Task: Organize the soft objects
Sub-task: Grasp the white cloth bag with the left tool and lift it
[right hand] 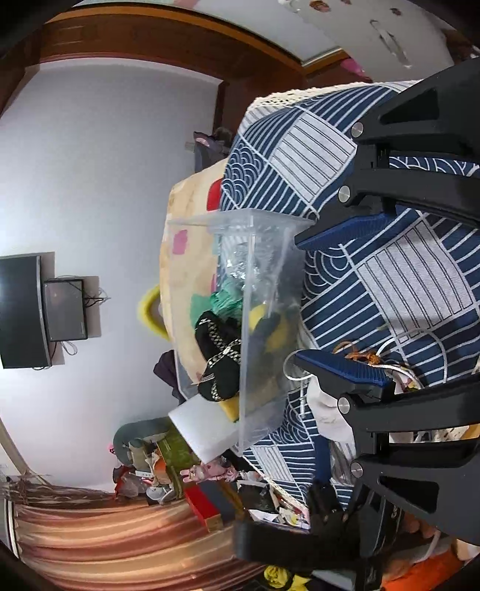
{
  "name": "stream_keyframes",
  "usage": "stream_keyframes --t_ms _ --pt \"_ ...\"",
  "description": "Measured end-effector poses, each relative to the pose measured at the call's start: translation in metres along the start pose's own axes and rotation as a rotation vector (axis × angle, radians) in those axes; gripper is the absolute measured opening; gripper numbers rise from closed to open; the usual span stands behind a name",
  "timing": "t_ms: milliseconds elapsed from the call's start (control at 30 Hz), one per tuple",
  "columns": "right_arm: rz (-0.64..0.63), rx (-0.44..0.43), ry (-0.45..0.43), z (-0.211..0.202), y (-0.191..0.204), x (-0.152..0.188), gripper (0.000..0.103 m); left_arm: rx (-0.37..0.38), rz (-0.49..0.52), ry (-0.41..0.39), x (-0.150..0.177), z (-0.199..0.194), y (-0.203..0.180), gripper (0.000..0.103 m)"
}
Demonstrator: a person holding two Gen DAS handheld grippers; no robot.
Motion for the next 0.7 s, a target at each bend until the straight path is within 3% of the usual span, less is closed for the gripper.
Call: stream_keyframes --t_ms 67,133,233,333,700 --pt "0.006 -0.010 0.011 0.002 0.000 0.004 0.052 -0.010 0.025 -0.017 0.002 -0.002 -0.006 0.066" --pt "0.005 -0.012 0.016 0.003 0.002 0.007 0.052 0.004 0.044 -0.023 0.005 -0.004 -0.011 0.037" --pt "0.003 -0.019 0.030 0.004 0.005 0.012 0.052 0.007 0.064 -0.035 0.009 -0.008 -0.018 0.024" --pt "-0.001 -0.021 0.039 0.005 0.007 0.016 0.052 0.001 0.068 -0.066 0.011 -0.019 -0.020 0.020" --pt "-0.020 -0.065 0.087 0.014 0.025 0.023 0.052 0.022 -0.002 -0.206 0.000 -0.077 0.000 0.019"
Point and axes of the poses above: each gripper's, at about its wrist camera, not at the fingertips, and z roughly the way its jaws point, y to its left, x to its underside, the point moved 2 cm from there along z, roughly the way its jaws point
